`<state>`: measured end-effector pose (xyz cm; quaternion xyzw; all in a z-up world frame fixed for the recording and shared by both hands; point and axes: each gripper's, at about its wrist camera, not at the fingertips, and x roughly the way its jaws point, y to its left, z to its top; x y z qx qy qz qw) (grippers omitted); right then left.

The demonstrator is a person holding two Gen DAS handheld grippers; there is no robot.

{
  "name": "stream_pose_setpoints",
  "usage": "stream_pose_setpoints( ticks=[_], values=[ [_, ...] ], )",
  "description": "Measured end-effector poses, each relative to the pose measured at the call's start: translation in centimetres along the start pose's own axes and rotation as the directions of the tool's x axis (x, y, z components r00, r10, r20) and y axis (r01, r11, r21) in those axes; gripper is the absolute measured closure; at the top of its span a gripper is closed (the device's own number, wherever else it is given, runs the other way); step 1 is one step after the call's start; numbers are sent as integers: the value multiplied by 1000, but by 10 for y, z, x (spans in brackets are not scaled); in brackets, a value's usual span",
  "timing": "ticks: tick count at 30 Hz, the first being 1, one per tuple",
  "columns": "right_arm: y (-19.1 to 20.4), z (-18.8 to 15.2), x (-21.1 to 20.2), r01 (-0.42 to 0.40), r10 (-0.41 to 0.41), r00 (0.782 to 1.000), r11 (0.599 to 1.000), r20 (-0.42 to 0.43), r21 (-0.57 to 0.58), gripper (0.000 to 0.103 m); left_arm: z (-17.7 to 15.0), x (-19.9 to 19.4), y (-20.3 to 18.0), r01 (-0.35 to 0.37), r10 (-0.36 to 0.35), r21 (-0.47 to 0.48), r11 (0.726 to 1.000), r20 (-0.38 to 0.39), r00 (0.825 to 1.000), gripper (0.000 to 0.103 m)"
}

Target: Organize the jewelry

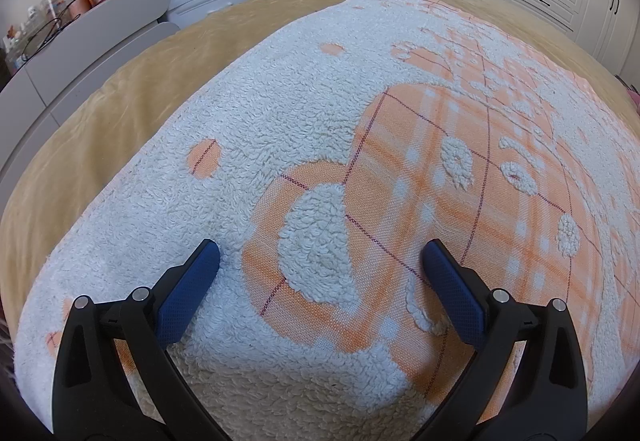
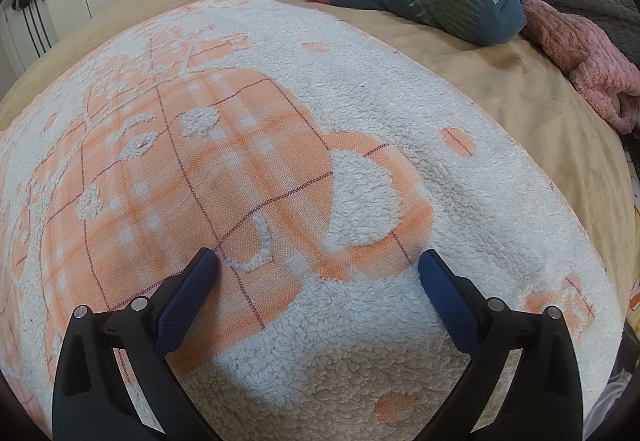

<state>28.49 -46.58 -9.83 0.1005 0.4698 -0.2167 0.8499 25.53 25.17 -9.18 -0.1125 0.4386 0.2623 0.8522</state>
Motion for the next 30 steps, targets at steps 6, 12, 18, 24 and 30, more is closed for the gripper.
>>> stream_pose_setpoints(
  ticks=[6,12,18,24,30],
  values=[
    [0,0,0,0,0,1000,1000,0,0,5,1,1,0,0,0,0,1000,0,1000,10],
    [0,0,0,-1,1,1000,1000,0,0,5,0,-2,-1,1,-1,-2,1000,4,1000,10],
    [0,0,0,0,0,1000,1000,0,0,5,-2,-2,3,8,-8,-7,1000,8,1000,10],
    [0,0,0,0,0,1000,1000,0,0,5,-2,-1,3,12,-12,-9,1000,8,1000,10],
    [0,0,0,0,0,1000,1000,0,0,5,-2,-2,3,8,-8,-6,1000,4,1000,10]
  ],
)
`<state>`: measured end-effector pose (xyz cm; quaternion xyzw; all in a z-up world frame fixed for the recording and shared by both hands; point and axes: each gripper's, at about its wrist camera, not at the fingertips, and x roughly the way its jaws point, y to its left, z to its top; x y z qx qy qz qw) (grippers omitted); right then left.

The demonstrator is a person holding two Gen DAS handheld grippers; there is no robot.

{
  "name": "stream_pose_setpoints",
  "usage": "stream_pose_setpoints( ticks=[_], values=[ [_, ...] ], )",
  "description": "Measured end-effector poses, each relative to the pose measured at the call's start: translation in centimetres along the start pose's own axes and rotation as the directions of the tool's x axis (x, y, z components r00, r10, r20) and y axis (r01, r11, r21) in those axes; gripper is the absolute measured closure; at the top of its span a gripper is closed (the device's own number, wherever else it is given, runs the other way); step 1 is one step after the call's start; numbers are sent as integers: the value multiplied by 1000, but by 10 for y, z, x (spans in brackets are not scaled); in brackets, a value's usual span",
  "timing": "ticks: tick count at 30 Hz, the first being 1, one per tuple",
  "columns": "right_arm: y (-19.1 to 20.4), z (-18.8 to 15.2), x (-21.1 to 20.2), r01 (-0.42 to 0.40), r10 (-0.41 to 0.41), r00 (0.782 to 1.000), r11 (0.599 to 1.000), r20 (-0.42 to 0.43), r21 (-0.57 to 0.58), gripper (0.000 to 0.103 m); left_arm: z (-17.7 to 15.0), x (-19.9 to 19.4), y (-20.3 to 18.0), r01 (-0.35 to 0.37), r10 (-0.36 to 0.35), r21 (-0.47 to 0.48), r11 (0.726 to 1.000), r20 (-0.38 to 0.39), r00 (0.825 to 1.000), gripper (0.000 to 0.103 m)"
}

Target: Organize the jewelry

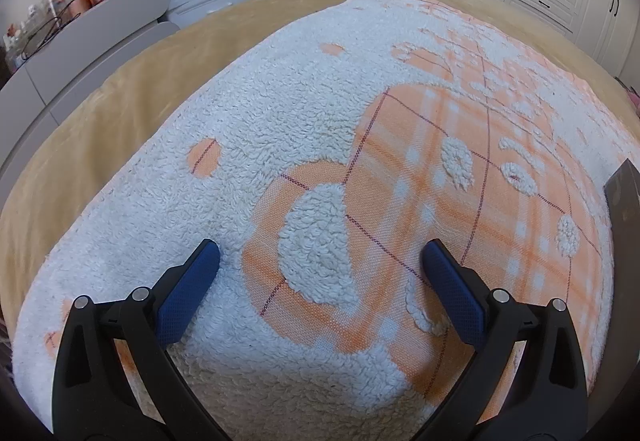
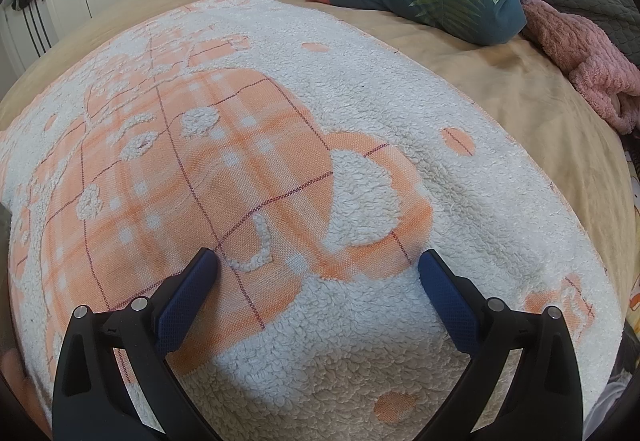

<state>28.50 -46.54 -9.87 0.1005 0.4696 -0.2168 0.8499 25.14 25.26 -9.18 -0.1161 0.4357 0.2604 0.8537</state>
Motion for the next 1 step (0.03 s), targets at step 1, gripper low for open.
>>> stream_pose_setpoints(
  ticks=[1],
  values=[
    [0,0,0,0,0,1000,1000,0,0,5,0,0,-1,-2,2,2,1000,0,1000,10]
  ],
)
